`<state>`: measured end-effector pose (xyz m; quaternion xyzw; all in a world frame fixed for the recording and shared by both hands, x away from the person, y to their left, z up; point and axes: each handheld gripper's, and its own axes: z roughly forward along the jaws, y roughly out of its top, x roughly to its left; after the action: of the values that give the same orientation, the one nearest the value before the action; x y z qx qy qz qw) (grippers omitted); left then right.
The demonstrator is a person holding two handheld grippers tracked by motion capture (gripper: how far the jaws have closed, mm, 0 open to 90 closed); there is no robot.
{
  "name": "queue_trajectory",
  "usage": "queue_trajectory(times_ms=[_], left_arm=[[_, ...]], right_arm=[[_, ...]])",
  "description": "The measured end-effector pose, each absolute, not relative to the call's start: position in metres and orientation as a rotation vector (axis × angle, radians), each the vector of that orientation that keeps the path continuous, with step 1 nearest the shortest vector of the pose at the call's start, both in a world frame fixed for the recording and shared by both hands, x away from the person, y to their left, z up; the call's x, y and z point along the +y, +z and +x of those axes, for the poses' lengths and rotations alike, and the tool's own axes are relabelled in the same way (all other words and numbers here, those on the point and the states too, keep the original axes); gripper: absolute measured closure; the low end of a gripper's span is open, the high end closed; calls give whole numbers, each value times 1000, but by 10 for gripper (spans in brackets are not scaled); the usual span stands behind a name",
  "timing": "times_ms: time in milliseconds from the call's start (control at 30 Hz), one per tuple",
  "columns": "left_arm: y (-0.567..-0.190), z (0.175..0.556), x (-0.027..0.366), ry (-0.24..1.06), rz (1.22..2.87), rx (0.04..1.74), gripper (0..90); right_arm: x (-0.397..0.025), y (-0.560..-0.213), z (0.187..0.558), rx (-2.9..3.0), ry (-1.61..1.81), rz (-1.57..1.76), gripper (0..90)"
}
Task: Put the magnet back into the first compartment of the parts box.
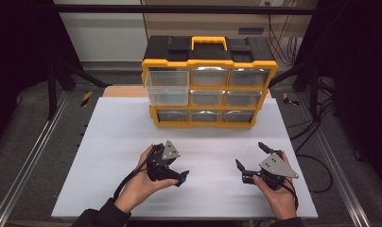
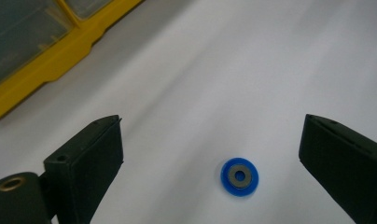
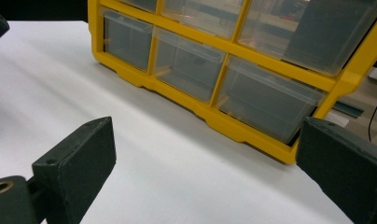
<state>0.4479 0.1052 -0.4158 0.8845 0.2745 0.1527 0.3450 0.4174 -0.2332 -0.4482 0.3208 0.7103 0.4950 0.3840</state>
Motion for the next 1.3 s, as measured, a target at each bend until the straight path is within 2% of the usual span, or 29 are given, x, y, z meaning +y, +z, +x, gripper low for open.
queue_trajectory(times_ms=[267,633,1300], left_arm=[[-429,448,99,330,2331,724,58],[-441,449,95,307,2376,709,61],[-454,455,98,239,2414,746,140]], right_arm=[[-233,-448,417,1807,1263,814,53],[-233,-448,418,1808,1261,809,53],[-233,-448,417,1805,1264,814,52]])
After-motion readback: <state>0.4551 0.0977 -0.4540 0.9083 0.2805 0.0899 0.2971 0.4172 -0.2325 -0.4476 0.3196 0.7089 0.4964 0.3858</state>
